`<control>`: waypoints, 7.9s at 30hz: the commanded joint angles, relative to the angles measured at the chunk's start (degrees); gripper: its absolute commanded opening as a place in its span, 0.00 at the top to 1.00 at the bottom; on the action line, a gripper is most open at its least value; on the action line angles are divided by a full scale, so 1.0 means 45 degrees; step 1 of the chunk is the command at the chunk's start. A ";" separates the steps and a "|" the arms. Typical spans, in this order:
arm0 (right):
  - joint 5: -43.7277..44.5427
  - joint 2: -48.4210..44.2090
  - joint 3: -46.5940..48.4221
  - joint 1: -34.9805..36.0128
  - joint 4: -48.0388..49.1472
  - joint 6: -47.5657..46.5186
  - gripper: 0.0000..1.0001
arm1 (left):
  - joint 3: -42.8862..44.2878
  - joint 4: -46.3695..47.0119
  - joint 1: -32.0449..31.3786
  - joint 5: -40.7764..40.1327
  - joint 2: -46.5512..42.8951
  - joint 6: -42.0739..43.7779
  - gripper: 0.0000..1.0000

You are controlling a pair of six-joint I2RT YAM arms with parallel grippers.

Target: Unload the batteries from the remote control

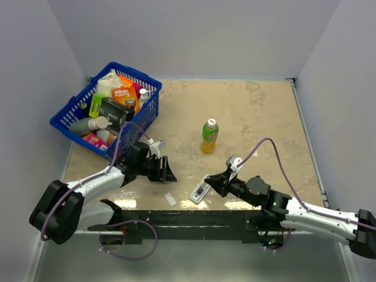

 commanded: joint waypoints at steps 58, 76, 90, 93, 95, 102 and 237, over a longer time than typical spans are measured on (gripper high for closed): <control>0.9788 0.0900 0.2703 0.7569 -0.2626 0.1362 1.00 | 0.2965 0.1203 -0.4685 -0.3170 0.2294 -0.0527 0.41; 1.1372 0.2986 0.5887 0.7569 -1.1671 0.8198 1.00 | 0.1814 0.1496 -0.2497 -0.1022 0.1786 -0.0469 0.43; 1.2837 0.3650 0.4402 0.7277 -0.7607 0.7474 1.00 | 0.1442 0.2492 -0.2497 0.0053 0.2607 -0.0449 0.45; 1.2993 0.4099 0.4363 0.7218 -0.7493 0.7866 1.00 | 0.1404 0.2512 -0.2497 0.0033 0.2626 -0.0527 0.45; 1.3052 0.4217 0.4189 0.7198 -0.7025 0.7575 1.00 | 0.1404 0.2492 -0.2497 -0.0044 0.2607 -0.0527 0.45; 1.2896 0.4412 0.3504 0.6769 -0.4192 0.6948 1.00 | 0.1365 0.2355 -0.2478 -0.0552 0.2607 -0.0761 0.44; 0.8129 0.3905 0.0711 0.7019 -0.1710 0.5034 1.00 | 0.0272 0.2980 -0.2536 0.1186 0.3955 -0.0234 0.67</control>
